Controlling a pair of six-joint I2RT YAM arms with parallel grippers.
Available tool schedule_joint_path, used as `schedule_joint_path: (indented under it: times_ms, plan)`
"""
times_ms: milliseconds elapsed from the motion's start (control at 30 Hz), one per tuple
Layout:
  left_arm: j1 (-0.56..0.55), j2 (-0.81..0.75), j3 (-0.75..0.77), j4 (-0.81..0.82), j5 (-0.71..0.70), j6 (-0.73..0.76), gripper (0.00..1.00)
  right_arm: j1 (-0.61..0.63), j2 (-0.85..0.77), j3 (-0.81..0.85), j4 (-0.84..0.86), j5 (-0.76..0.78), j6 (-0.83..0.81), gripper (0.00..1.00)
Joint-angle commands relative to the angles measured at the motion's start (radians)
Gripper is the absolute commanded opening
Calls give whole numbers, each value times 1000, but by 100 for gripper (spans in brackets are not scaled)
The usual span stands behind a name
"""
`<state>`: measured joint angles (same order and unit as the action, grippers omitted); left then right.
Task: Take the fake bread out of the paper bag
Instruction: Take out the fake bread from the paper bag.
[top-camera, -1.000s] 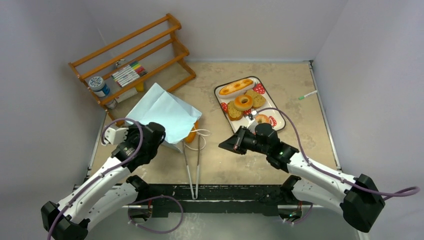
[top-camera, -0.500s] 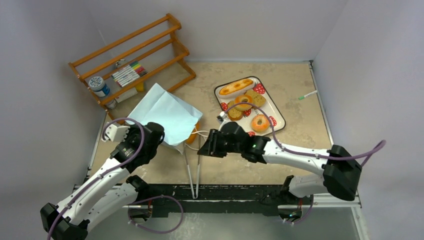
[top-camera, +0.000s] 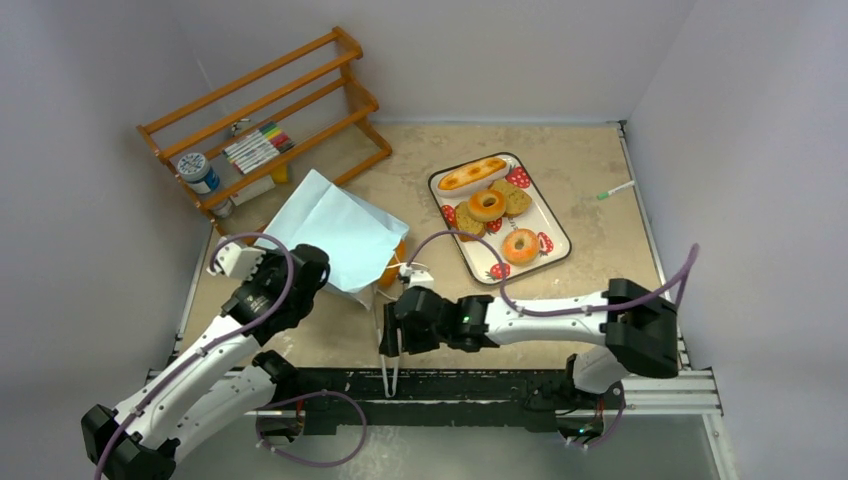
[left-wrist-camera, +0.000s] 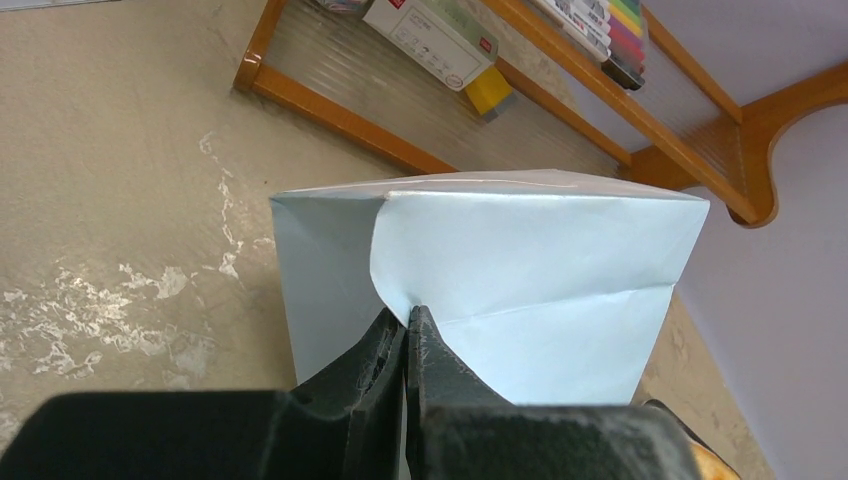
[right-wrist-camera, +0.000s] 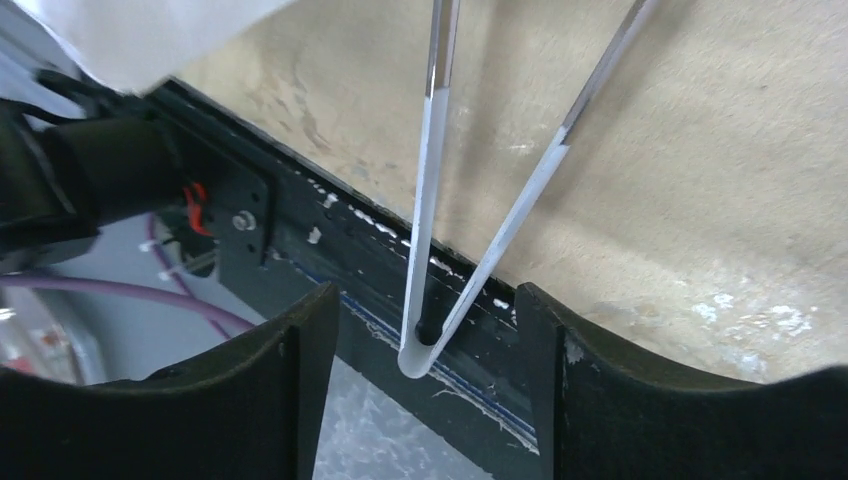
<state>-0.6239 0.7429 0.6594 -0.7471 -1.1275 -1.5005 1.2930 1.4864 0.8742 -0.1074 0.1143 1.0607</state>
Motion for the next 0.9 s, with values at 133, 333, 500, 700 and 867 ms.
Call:
schedule_joint_path:
  times_ms: [133,333,500,700,867]
  plan:
    - [1,-6,43,7,17,46,0,66,120,164,-124,119,-12,73]
    - [1,-25,44,-7,27,46,0,83,207,215,-198,151,-3,91]
    - [1,-37,39,-11,38,46,0,84,237,216,-190,152,3,90]
    - [1,-55,28,-12,50,45,0,84,270,215,-195,180,15,84]
    - [1,-70,16,-23,62,35,0,82,298,221,-169,174,-27,74]
